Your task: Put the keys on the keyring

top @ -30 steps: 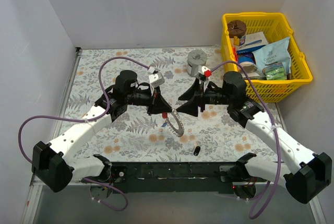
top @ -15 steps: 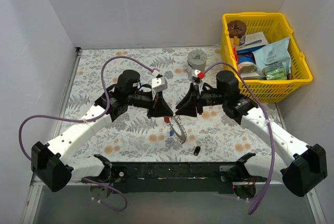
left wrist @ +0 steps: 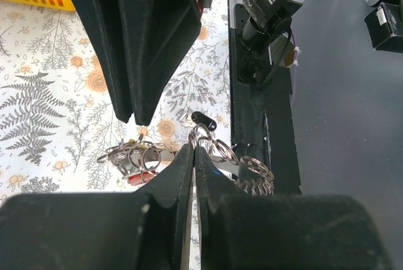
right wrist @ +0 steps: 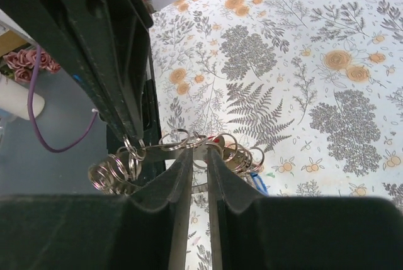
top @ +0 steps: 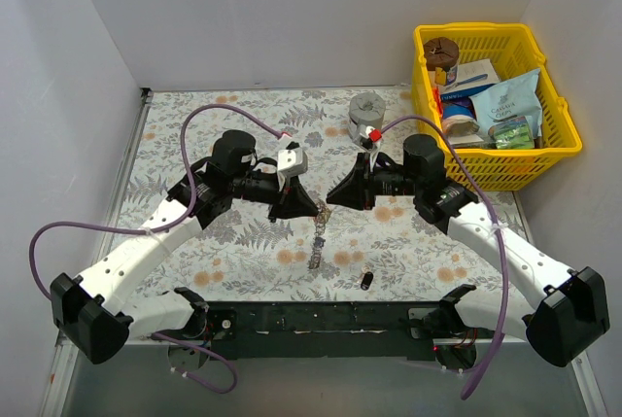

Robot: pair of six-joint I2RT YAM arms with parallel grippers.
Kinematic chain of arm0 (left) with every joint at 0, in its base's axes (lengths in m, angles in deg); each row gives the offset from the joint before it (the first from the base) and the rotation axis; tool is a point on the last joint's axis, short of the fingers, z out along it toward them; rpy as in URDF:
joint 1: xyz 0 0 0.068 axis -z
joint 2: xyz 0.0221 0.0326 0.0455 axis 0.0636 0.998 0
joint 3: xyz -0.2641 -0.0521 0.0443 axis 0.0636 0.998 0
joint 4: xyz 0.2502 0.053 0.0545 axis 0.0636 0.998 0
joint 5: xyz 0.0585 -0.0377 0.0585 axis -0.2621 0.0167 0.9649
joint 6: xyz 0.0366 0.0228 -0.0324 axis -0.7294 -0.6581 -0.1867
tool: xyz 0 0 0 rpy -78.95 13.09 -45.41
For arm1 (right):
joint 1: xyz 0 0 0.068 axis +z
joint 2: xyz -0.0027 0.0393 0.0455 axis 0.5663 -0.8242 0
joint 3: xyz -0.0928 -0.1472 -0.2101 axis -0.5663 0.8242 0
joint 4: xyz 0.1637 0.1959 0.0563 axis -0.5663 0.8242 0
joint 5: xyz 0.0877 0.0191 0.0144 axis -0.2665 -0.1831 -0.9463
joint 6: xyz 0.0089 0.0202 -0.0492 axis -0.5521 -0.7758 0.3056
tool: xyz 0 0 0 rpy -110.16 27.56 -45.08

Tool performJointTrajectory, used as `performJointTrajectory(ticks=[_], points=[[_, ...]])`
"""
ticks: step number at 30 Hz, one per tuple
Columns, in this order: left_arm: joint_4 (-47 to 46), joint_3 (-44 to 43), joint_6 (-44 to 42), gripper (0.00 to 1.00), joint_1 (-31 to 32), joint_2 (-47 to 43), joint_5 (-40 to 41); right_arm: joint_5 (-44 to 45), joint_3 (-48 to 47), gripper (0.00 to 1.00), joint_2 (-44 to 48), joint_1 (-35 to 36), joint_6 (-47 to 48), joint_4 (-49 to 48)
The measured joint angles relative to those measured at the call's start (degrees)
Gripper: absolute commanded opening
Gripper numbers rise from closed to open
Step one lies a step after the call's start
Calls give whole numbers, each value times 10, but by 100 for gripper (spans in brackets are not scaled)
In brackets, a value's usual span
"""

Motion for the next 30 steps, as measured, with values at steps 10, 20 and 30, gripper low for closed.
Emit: performJointTrajectory(ticks=[10, 20, 30], points=[[-17, 0, 24, 0, 1, -10, 37, 25, 3, 17, 7, 27, -8, -1], [-27, 0, 57, 0, 5, -17, 55, 80, 3, 15, 8, 94, -13, 9], [-33, 6, 61, 0, 6, -33, 103, 116, 0, 15, 39, 103, -5, 59]])
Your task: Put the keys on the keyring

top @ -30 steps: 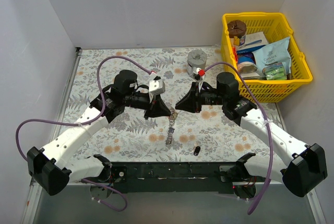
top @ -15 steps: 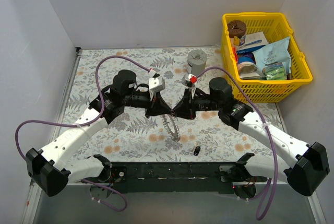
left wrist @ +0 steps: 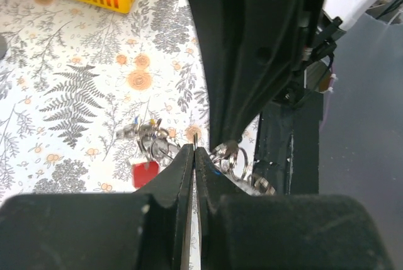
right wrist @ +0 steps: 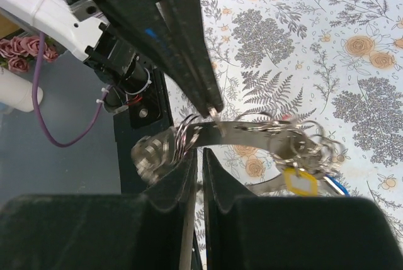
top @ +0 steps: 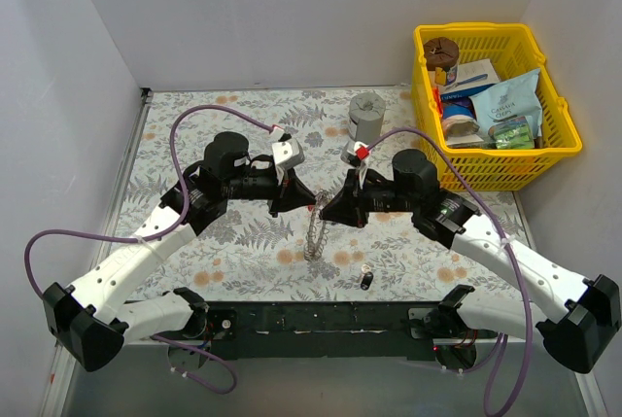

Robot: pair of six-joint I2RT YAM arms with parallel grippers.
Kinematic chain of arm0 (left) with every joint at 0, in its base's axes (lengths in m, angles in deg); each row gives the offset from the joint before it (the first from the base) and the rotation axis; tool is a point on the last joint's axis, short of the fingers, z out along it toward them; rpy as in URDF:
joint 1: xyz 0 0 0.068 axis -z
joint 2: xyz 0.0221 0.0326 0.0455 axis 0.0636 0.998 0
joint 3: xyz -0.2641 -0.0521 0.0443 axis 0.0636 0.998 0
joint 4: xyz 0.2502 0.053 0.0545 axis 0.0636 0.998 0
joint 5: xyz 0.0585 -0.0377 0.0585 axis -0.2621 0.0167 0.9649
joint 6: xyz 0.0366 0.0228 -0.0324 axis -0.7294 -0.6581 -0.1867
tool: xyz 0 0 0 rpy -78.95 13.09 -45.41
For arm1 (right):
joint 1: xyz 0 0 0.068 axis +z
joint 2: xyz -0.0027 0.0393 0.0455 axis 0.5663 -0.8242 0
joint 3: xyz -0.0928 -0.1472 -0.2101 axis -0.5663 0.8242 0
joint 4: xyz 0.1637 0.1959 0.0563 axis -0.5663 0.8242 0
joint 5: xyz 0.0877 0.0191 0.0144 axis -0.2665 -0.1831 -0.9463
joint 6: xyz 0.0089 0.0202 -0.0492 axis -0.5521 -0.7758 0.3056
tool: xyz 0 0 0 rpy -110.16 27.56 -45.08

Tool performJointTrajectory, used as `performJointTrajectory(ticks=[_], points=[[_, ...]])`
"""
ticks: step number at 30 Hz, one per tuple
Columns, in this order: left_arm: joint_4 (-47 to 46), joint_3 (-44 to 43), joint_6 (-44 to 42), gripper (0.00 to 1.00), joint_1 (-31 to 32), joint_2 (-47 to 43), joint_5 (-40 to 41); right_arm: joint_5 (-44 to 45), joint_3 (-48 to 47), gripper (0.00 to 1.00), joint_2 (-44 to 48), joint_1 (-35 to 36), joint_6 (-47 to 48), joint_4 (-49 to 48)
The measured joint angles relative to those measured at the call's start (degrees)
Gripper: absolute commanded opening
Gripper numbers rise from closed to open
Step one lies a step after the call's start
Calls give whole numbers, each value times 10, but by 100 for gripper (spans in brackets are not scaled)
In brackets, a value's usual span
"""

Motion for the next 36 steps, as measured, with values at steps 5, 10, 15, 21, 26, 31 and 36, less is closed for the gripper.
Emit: performJointTrajectory(ticks=[5, 10, 15, 21, 26, 31, 36], points=[[-3, 9, -1, 0, 0, 0, 24, 1, -5, 15, 16, 3, 4, 17], [-2, 14, -2, 0, 0, 0, 45, -12, -5, 15, 18, 3, 10, 21], [-1, 15, -6, 0, 0, 0, 52, -43, -5, 15, 18, 3, 14, 20], [-2, 16, -21, 0, 0, 0, 48, -35, -5, 15, 26, 3, 25, 21], [-2, 22, -38, 0, 0, -1, 31, 3, -6, 26, 51, 0, 42, 26], [-1, 26, -48, 0, 0, -2, 8, 25, -35, 40, 58, -8, 55, 29], [-1, 26, -54, 0, 0, -2, -14, 22, -69, 41, 40, -10, 72, 27]])
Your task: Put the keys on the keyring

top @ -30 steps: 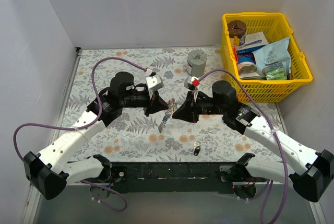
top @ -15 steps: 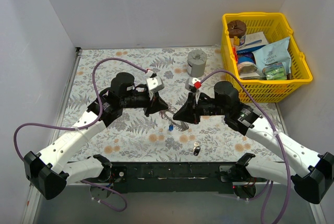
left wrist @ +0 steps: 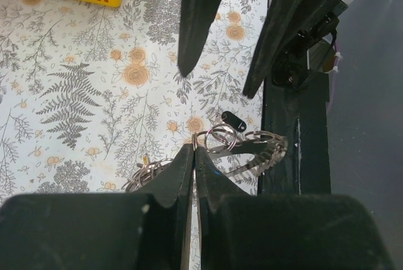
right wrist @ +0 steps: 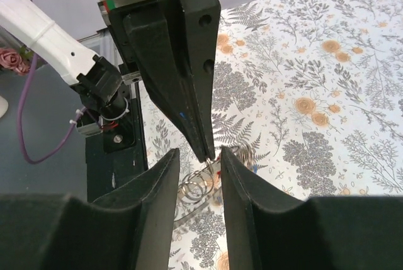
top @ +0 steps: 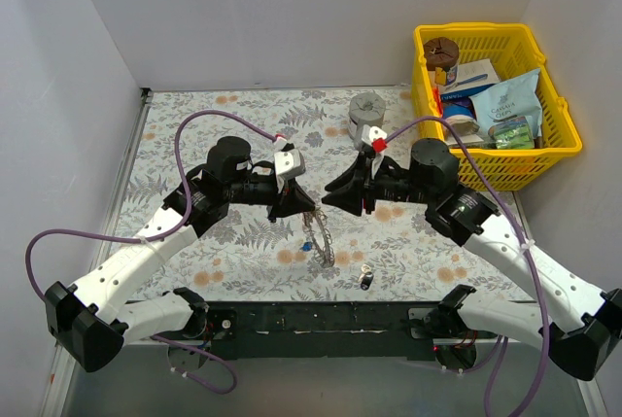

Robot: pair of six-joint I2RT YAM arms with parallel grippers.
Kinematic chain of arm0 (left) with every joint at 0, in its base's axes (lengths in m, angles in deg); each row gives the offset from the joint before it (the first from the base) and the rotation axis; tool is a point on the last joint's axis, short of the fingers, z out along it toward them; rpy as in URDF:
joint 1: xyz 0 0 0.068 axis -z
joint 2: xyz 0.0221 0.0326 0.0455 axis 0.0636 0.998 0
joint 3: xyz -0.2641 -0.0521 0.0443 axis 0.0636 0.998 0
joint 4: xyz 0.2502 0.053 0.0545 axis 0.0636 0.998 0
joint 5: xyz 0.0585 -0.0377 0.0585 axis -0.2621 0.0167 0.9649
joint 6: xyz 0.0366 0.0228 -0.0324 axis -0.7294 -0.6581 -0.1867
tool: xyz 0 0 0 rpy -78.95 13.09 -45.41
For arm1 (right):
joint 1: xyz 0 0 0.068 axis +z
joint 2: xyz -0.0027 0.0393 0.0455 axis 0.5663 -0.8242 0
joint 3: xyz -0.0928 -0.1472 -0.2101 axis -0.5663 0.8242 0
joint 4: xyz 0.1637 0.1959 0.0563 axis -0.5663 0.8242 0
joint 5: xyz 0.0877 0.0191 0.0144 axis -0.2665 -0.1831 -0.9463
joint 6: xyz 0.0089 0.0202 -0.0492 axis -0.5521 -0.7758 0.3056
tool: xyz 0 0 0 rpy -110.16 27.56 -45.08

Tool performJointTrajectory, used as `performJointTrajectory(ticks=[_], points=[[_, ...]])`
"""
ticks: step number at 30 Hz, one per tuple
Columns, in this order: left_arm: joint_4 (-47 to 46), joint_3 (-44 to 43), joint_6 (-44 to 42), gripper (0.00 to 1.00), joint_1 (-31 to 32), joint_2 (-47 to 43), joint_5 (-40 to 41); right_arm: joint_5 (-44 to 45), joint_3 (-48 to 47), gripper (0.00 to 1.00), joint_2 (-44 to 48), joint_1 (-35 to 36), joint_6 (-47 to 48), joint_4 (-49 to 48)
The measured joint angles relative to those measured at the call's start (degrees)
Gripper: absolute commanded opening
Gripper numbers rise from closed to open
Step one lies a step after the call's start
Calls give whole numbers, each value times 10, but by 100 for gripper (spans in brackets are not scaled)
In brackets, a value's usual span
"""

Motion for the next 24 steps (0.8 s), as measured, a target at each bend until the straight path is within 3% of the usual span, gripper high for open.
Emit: performJointTrajectory(ticks=[12, 24], points=[[0, 0, -1, 0, 0, 0, -23, -54, 7, 42, -54, 0, 6, -2], [0, 0, 0, 0, 0, -1, -26, -63, 35, 33, -57, 0, 19, -2]])
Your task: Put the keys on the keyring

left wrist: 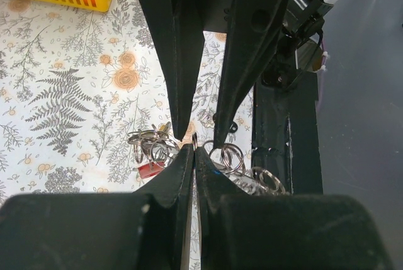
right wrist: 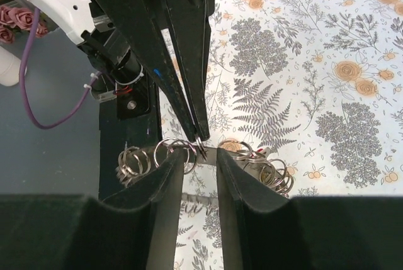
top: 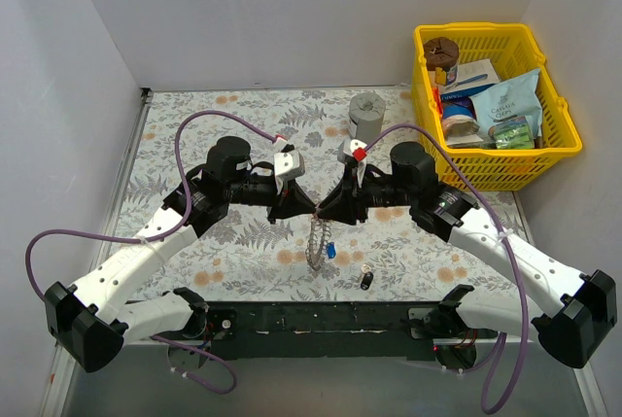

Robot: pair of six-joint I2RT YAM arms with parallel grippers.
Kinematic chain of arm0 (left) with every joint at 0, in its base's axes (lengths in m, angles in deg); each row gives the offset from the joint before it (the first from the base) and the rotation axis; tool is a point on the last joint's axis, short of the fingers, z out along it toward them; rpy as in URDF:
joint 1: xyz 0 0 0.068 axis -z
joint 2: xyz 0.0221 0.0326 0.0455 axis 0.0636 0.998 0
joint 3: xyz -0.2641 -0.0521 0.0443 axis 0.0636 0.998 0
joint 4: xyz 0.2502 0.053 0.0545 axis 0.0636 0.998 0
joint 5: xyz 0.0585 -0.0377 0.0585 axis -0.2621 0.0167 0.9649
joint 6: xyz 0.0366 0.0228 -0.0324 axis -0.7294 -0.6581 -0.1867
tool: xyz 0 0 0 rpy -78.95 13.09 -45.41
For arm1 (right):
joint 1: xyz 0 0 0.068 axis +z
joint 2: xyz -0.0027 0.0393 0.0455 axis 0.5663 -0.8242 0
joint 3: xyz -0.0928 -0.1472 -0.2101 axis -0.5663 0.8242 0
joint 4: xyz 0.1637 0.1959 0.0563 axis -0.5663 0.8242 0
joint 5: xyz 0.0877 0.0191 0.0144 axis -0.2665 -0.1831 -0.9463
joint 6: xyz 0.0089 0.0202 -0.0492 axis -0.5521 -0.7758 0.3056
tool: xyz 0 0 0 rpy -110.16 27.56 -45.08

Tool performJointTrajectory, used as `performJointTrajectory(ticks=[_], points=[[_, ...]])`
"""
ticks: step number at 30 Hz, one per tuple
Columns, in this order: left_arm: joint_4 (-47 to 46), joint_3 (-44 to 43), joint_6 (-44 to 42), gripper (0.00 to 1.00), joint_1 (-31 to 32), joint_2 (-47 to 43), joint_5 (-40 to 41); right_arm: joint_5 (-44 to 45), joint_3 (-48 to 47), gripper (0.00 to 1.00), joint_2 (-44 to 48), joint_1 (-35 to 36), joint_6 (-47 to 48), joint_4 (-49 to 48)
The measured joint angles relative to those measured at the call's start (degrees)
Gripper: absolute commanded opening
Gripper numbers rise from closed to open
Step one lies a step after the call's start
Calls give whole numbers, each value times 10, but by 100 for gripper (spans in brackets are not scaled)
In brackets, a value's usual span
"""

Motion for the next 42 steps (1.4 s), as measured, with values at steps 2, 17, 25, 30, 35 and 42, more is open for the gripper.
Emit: performJointTrajectory(ticks=[2, 17, 25, 30, 35, 42], points=[[0, 0, 0, 0, 0, 0, -4, 0, 0, 31, 0, 0, 0, -1], [0, -2, 8, 0, -4, 0, -14, -8, 0, 1, -10, 0, -16, -10], [-8, -5, 25, 44, -3, 0, 8, 9, 0, 1, -10, 0, -20, -12], [-48, -11, 69, 48, -5, -8, 46, 38, 27, 1, 8, 0, -23, -33], [-102, -11, 108, 47, -24, -23, 57, 58, 65, 1, 58, 0, -17, -69], [-160, 13, 116, 44, -33, -50, 23, 71, 92, 1, 132, -1, 31, -121]])
